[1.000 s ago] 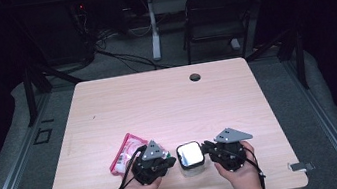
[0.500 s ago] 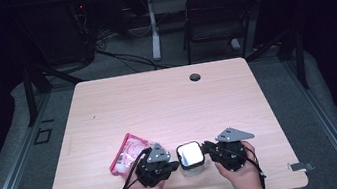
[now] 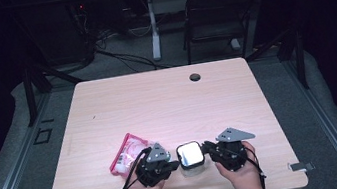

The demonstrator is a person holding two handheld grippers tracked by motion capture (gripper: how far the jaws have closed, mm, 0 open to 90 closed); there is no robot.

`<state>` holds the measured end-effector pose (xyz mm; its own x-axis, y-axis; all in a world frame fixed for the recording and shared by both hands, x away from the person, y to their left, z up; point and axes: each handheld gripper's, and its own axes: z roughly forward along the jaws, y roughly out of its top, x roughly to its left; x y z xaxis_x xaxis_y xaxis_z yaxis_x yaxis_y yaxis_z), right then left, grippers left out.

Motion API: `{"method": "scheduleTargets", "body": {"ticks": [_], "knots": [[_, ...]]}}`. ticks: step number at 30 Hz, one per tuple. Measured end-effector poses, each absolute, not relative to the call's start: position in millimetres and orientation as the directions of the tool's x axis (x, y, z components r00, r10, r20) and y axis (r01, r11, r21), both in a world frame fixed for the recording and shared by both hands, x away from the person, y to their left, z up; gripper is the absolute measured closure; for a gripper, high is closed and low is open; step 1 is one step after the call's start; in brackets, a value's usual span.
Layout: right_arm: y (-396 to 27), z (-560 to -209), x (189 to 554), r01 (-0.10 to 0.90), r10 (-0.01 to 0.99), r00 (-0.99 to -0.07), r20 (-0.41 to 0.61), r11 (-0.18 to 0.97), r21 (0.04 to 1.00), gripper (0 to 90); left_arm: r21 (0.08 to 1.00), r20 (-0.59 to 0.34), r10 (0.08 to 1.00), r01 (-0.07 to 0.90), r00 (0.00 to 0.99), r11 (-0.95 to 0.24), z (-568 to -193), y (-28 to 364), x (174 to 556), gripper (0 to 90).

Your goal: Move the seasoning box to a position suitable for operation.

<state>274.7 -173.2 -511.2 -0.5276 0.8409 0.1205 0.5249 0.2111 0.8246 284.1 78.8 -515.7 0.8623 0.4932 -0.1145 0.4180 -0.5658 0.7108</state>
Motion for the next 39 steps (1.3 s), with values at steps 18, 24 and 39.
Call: {"method": "scheduleTargets", "body": {"ticks": [18, 24, 39], "knots": [[-174, -512, 274, 0.524, 0.844, -0.522, 0.124, 0.202, 0.827, 83.0, 0.72, -0.11, 0.492, 0.41, 0.864, -0.559, -514, 79, 283, 90.0], [-172, -512, 273, 0.52, 0.843, -0.526, 0.111, 0.215, 0.826, 79.5, 0.734, -0.111, 0.493, 0.406, 0.863, -0.544, -512, 79, 283, 90.0], [-173, -500, 251, 0.475, 0.8, -0.593, 0.091, 0.256, 0.842, 70.9, 0.757, -0.111, 0.476, 0.384, 0.873, -0.528, -500, 74, 283, 89.8]]}}
